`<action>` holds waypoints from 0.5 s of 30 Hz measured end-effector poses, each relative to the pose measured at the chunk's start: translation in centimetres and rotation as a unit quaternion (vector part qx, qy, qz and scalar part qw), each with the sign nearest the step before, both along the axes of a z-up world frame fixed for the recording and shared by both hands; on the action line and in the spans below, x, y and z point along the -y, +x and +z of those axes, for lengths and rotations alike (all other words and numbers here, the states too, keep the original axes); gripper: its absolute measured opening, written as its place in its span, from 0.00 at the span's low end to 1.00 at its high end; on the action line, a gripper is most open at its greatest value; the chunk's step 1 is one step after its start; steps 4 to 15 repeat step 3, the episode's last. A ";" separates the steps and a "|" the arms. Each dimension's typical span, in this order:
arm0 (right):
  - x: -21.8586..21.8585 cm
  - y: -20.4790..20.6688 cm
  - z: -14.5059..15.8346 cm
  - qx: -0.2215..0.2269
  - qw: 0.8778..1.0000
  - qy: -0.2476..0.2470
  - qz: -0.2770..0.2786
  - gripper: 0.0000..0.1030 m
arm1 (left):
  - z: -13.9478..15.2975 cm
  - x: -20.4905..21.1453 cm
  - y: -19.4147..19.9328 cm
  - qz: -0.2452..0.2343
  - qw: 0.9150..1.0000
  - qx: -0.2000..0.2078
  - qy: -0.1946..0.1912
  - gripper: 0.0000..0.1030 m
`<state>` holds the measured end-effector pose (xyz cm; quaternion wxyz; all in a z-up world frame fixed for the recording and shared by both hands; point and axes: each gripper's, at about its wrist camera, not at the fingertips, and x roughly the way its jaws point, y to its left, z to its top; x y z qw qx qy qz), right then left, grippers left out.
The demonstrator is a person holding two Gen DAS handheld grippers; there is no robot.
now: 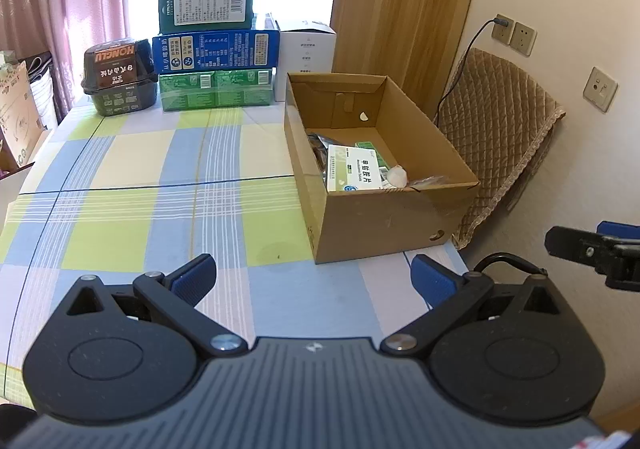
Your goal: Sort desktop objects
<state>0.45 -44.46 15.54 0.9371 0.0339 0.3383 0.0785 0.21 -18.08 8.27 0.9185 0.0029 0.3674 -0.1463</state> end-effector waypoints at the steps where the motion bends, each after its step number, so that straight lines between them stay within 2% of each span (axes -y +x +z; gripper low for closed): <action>1: 0.0 0.0 -0.1 -0.001 1.000 0.000 0.000 0.98 | 0.0 0.0 0.0 0.001 1.000 0.001 0.000 0.99; 15: 0.0 0.1 -0.2 -0.003 1.000 0.000 -0.001 0.98 | -0.1 0.1 0.0 -0.002 1.000 0.004 0.001 0.99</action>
